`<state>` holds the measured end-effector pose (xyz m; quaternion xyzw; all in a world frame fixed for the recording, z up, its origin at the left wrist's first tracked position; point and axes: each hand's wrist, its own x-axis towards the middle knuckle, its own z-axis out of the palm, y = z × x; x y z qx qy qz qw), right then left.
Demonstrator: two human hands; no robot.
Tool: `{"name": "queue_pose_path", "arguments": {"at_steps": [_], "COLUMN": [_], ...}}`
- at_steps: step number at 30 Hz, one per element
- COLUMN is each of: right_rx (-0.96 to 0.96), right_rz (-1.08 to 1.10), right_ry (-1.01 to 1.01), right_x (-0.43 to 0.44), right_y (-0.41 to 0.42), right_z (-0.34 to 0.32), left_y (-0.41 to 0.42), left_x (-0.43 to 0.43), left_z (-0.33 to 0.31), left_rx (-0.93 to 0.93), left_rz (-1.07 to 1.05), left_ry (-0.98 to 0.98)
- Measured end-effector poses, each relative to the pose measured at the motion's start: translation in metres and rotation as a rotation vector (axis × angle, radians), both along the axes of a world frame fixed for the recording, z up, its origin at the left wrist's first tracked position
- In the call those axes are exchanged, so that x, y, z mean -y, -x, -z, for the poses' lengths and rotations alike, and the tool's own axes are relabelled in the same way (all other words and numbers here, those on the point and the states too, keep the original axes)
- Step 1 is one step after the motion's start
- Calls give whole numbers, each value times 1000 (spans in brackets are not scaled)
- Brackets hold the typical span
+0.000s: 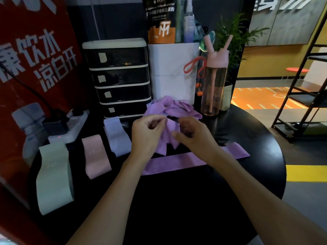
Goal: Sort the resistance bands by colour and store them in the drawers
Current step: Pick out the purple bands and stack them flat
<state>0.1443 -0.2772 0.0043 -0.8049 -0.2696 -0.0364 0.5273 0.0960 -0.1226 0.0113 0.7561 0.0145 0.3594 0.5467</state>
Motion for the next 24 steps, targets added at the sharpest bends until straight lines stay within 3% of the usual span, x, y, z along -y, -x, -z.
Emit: {"name": "queue_pose_path", "arguments": {"at_steps": [4,7,10,20,24], "right_rx": [-3,-163,-272,-348,-385], "right_rz": [49,79,80,45,22], "right_ry": [-213,-480,-599,-671,-646], "right_x": [-19,-27,-27,-16,-9], "right_y": [-3,-1,-3,-5,-7], "right_z": [-5,0,1,2,3], "left_y": [1,0,-2,2,3], "left_x": [-6,-8,-7,-4,-8], "left_z": [-3,-2,-2,-4,-4], "left_rx": [41,41,35,-91,-30], "left_rz": [-20,-19,-26,153,5], "left_ry": [92,114,79,57,78]}}
